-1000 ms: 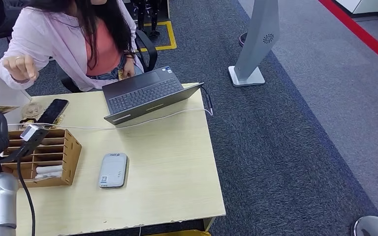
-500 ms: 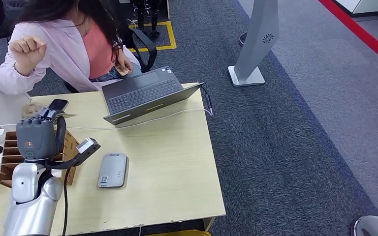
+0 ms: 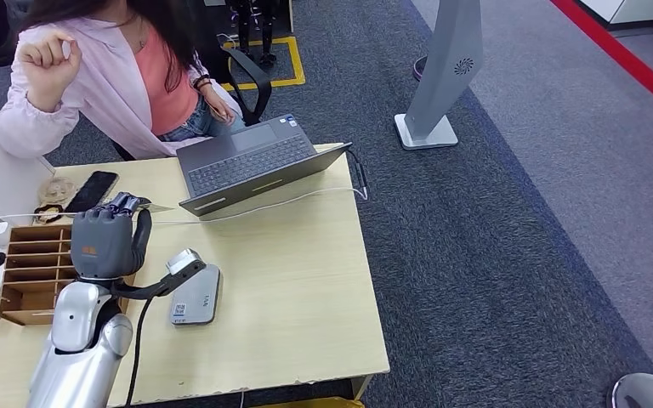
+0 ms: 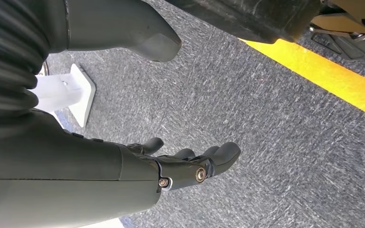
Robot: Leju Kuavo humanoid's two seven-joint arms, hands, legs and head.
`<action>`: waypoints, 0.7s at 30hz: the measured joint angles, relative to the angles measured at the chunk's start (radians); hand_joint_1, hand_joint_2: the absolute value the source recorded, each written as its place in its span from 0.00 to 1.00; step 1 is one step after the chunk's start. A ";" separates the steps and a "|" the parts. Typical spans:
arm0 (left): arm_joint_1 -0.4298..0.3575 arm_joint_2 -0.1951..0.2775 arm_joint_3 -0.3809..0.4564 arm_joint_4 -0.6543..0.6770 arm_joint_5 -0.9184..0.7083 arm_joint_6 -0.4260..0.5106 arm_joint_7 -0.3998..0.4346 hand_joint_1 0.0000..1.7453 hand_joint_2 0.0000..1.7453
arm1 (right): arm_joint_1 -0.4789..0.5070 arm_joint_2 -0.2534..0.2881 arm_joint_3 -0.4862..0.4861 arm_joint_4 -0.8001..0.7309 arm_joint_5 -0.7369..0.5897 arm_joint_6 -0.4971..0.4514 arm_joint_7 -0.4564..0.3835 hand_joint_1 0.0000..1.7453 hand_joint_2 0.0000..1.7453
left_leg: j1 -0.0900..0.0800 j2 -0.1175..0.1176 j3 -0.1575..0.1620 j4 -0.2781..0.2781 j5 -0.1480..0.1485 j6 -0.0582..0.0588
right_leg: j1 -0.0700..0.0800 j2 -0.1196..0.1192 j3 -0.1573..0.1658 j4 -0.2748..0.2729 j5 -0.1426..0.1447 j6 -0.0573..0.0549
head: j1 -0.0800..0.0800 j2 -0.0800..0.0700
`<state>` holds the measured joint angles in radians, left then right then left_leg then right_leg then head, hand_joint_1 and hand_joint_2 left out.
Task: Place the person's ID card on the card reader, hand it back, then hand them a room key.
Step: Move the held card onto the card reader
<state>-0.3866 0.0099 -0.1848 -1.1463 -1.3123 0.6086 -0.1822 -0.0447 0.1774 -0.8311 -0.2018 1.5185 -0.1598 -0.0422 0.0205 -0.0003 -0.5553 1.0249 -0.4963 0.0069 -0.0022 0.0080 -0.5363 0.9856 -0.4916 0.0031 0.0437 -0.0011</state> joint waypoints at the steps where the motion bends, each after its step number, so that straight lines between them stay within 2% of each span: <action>1: 0.000 0.002 -0.006 0.000 0.003 -0.020 0.012 1.00 1.00 | 0.000 0.000 -0.001 0.000 0.000 0.000 0.001 0.00 1.00 | 0.000 0.000 0.000 0.000 0.000 0.000 | 0.000 0.000 0.000 0.000 0.000 0.000 | 0.000 0.000; 5: 0.000 0.008 -0.027 0.000 -0.001 -0.076 0.048 1.00 1.00 | 0.000 0.000 -0.002 0.000 0.000 0.000 0.002 0.00 1.00 | 0.000 0.000 0.000 0.000 0.000 0.000 | 0.000 0.000 0.000 0.000 0.000 0.000 | 0.000 0.000; 13: 0.000 0.015 -0.050 0.000 -0.014 -0.109 0.068 1.00 1.00 | 0.000 0.000 -0.003 0.000 -0.001 0.000 0.003 0.00 1.00 | 0.000 0.000 0.000 0.000 0.000 0.000 | 0.000 0.000 0.000 0.000 0.000 0.000 | 0.000 0.000; 21: 0.019 0.019 -0.106 -0.019 -0.025 -0.255 0.137 1.00 1.00 | 0.001 0.000 -0.013 0.000 -0.003 -0.005 0.018 0.00 1.00 | 0.000 0.000 0.000 0.000 0.000 0.000 | 0.000 0.000 0.000 0.000 0.000 0.000 | 0.000 0.000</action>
<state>-0.3678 0.0293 -0.2904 -1.1651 -1.3371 0.3532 -0.0455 -0.0437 0.1777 -0.8441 -0.2018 1.5153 -0.1651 -0.0245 0.0204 -0.0002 -0.5554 1.0249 -0.4963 0.0068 -0.0022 0.0081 -0.5364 0.9856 -0.4916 0.0032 0.0436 -0.0011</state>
